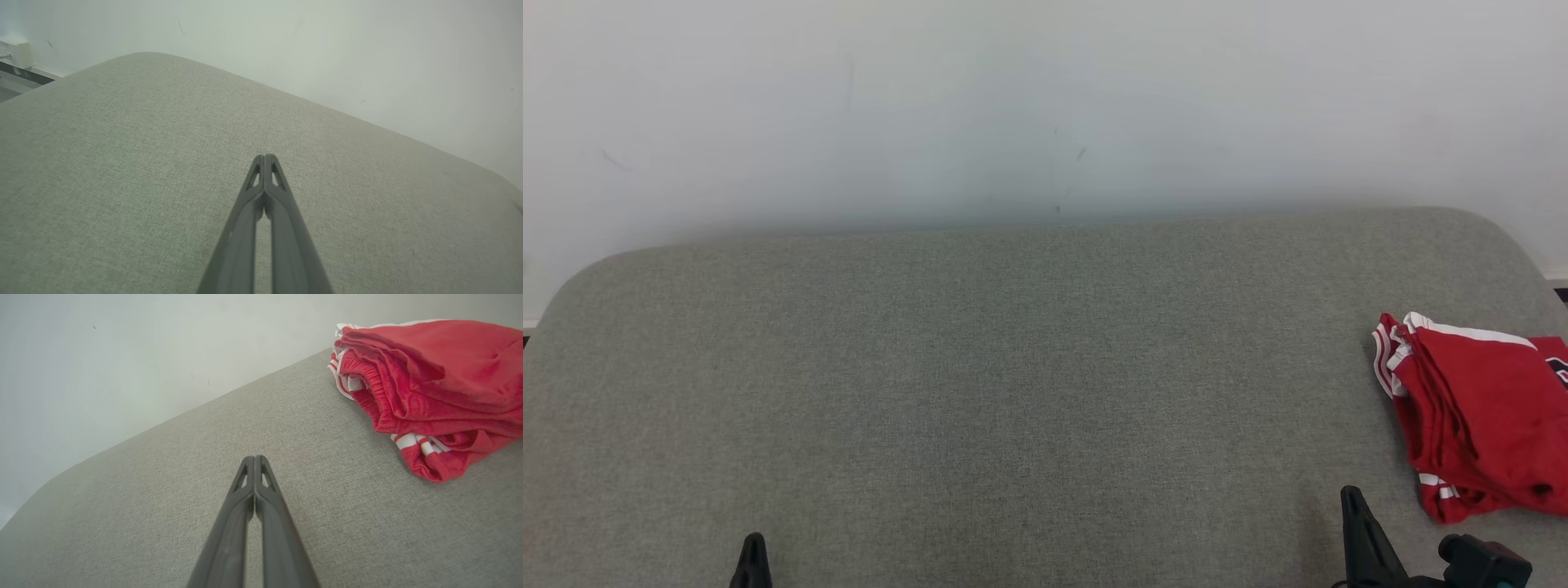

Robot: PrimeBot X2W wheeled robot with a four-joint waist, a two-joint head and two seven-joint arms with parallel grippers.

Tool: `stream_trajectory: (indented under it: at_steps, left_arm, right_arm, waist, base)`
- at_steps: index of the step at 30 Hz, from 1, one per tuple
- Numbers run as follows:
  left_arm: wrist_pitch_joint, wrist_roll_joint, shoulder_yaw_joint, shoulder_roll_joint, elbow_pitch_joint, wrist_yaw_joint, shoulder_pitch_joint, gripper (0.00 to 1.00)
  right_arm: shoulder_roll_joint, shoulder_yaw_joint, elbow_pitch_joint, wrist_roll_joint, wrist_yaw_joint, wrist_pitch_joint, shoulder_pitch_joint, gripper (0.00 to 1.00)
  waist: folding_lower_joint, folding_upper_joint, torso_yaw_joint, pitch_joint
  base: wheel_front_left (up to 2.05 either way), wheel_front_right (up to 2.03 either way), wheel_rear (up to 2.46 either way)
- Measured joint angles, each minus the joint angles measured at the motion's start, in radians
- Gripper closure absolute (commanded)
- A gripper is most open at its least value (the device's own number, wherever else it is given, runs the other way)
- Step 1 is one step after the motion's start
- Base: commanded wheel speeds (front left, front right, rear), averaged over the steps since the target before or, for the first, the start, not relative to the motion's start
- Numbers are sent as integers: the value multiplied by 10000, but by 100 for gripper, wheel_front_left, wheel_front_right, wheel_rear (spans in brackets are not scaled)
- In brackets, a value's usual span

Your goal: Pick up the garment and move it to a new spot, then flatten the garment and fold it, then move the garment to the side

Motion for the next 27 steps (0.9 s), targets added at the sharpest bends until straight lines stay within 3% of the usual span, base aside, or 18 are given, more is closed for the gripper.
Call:
stream_trajectory:
  at_steps: [27]
  left_arm:
    - [980, -4155, 82, 10, 63, -104, -581, 100]
  right_arm:
    - [0, -326, -405, 3967, 0, 997, -370, 100]
  waist:
    - [0, 0, 50, 75]
  base:
    - [0, 0, 0]
